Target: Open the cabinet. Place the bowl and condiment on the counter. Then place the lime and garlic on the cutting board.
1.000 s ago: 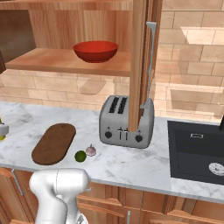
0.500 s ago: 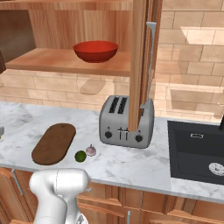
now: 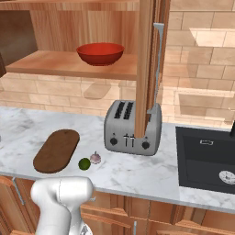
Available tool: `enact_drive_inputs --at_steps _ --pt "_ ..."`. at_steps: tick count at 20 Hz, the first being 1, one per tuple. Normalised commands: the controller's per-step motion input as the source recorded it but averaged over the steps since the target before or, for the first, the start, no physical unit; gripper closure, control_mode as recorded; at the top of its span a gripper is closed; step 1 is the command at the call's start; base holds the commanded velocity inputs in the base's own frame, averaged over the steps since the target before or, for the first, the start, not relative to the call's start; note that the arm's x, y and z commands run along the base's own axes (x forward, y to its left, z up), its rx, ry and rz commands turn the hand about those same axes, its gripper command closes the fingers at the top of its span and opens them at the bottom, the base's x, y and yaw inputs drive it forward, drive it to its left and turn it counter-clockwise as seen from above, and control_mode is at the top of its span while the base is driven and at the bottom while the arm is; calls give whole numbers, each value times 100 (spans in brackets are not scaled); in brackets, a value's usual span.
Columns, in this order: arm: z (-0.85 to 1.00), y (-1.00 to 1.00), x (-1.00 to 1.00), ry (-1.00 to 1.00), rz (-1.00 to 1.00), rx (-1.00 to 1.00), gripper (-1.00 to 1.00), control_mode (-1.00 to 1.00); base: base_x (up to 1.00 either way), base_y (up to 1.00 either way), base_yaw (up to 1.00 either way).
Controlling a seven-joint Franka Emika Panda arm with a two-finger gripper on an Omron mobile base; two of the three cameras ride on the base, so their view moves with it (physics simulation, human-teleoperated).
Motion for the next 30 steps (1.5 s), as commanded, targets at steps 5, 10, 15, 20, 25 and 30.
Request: enact_drive_inputs --at_steps 5,10,15,20,25,30 --pt "-1 16 -16 0 7 0 100 -100 0 0 0" --pt "0 17 -6 0 9 0 100 -100 0 0 0" --pt "-1 12 0 0 12 0 100 -100 0 0 0" --pt "-7 4 0 0 9 1 100 -100 0 0 0" --pt "-15 1 0 1 9 1 100 -100 0 0 0" --pt "-19 13 1 0 6 0 100 -100 0 0 0"
